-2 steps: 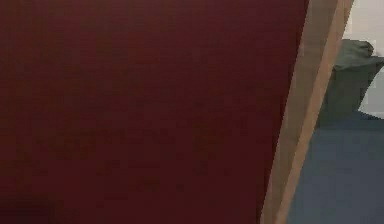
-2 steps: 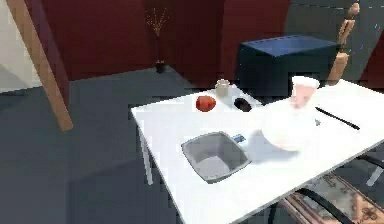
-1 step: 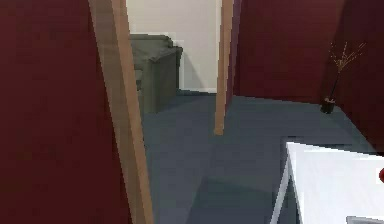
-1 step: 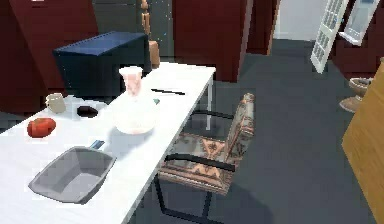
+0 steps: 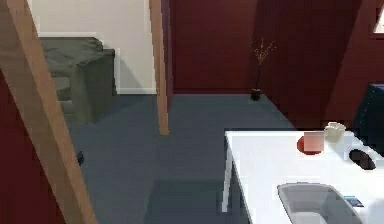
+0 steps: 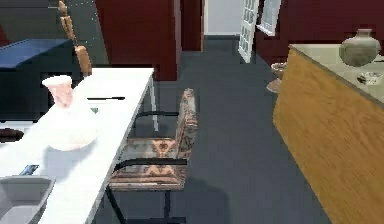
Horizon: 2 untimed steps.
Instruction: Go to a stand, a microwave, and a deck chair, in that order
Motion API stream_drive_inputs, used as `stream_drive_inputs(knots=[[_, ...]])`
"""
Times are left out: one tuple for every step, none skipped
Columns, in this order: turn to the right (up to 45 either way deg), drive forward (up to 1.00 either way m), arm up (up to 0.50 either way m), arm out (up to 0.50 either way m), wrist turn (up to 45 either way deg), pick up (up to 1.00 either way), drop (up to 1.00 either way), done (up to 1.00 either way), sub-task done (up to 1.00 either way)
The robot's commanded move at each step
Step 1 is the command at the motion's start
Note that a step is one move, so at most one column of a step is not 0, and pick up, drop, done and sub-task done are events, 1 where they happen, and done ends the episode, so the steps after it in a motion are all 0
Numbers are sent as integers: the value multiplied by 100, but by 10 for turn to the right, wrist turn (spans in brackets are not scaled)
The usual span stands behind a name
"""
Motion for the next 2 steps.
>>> stream_drive_inputs(knots=[[0,30,0,0,0,0,0,0,0],[0,15,0,0,0,0,0,0,0]])
